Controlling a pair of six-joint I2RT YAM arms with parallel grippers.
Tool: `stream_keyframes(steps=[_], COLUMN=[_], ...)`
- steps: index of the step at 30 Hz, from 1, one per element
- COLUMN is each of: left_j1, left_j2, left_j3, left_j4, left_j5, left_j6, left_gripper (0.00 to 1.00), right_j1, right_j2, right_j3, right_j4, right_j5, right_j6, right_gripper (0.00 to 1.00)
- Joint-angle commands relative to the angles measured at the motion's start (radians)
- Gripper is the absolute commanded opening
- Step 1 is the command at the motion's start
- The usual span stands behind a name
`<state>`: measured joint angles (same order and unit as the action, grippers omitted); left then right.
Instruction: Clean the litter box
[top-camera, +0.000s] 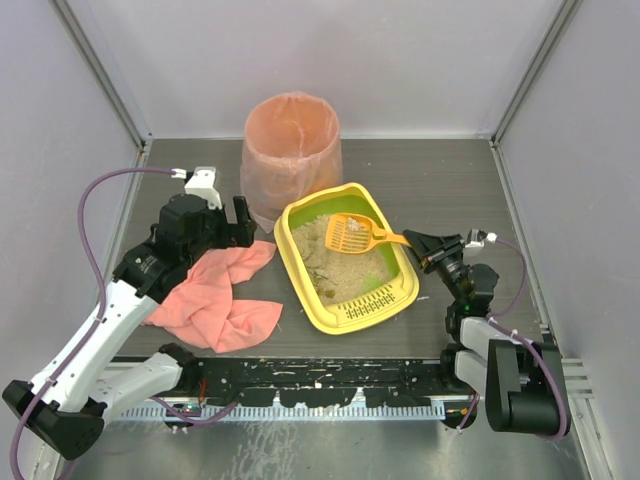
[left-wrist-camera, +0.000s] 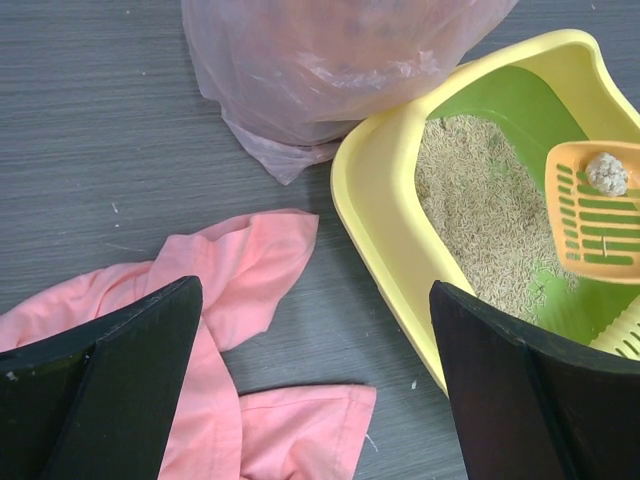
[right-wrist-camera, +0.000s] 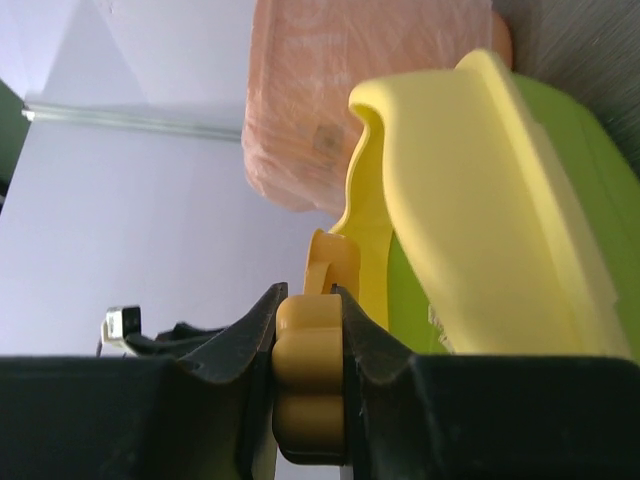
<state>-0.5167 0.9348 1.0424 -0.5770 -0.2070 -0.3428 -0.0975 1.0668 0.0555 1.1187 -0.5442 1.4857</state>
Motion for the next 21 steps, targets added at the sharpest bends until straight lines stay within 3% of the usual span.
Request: stream_keyframes(steps=[1, 11, 21], left_j1=[0.004, 0.004, 0.004], left_j2=[-0.024, -0.026, -0.05], left_j3=[0.028, 0.032, 0.041], left_j4=[0.032, 0.024, -0.004], left_j5=[-0.023, -0.017, -0.026], left_j6=[0.021, 0.024, 0.042], left_gripper=[0.98, 0.98, 0.98], right_j1=[0.051, 0.01, 0.008], right_j2=[-0.015, -0.073, -0.02], right_j3=[0.03, 0.075, 0.124], right_j4=[0.075, -0.039, -0.005], right_j5=[-0.004, 0.006, -0.022], right_j6=[-0.031, -0.075, -0.008], right_gripper=[0.01, 0.01, 0.01])
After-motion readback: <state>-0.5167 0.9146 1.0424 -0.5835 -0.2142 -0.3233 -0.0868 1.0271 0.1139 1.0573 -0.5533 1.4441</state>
